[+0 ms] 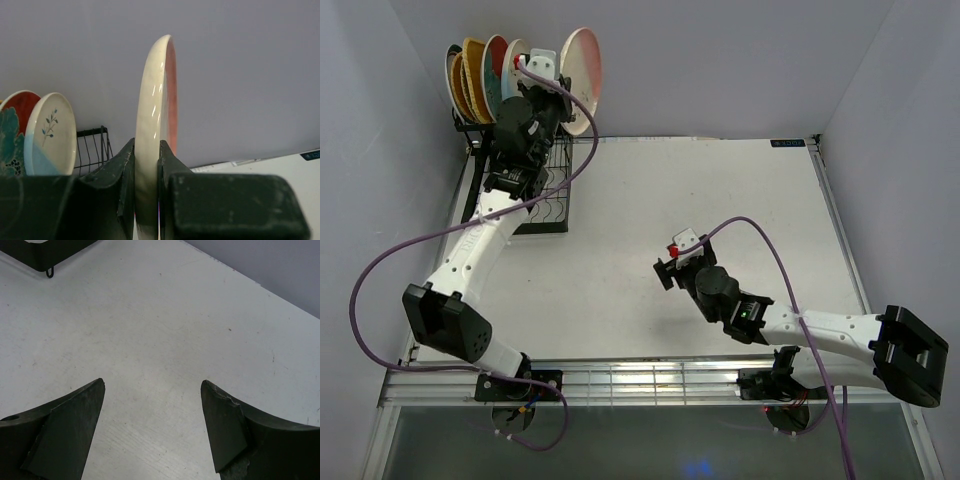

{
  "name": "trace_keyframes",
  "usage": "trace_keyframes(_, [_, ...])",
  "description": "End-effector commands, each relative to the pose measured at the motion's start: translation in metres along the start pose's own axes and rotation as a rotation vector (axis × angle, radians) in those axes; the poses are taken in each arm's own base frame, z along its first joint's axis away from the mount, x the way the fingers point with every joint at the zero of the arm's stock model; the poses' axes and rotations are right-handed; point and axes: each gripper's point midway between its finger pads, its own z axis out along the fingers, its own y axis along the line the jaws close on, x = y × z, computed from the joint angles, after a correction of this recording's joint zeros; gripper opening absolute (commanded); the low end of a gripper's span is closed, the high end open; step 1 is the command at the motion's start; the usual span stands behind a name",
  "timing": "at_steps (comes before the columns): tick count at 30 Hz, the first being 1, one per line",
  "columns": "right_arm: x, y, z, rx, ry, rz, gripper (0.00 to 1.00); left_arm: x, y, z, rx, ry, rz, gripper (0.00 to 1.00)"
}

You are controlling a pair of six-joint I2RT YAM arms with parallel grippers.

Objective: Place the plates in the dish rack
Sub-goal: Insert the plate into the dish rack.

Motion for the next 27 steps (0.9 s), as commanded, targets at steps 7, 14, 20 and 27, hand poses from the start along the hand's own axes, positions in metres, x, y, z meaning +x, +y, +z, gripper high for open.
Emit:
trace_keyframes(7, [-0.027, -0.003, 0.007, 0.024, -0.059, 0.064, 0.83, -0.06, 0.09, 0.032, -0.177, -0.189, 0.021, 0.0])
trace_keyframes(14, [-0.029, -0.001, 0.007, 0.012, -0.061, 0.067, 0.83, -0.073, 0.129, 0.044, -0.235, -0.247, 0.044, 0.0])
trace_keyframes(20, [-0.028, 0.002, 0.009, 0.007, -0.055, 0.064, 0.83, -0.078, 0.144, 0.048, -0.217, -0.282, 0.051, 0.0])
trace_keyframes(27, [-0.027, 0.002, 0.009, 0.003, -0.052, 0.063, 0.83, -0.057, 0.158, 0.066, -0.227, -0.266, 0.047, 0.0])
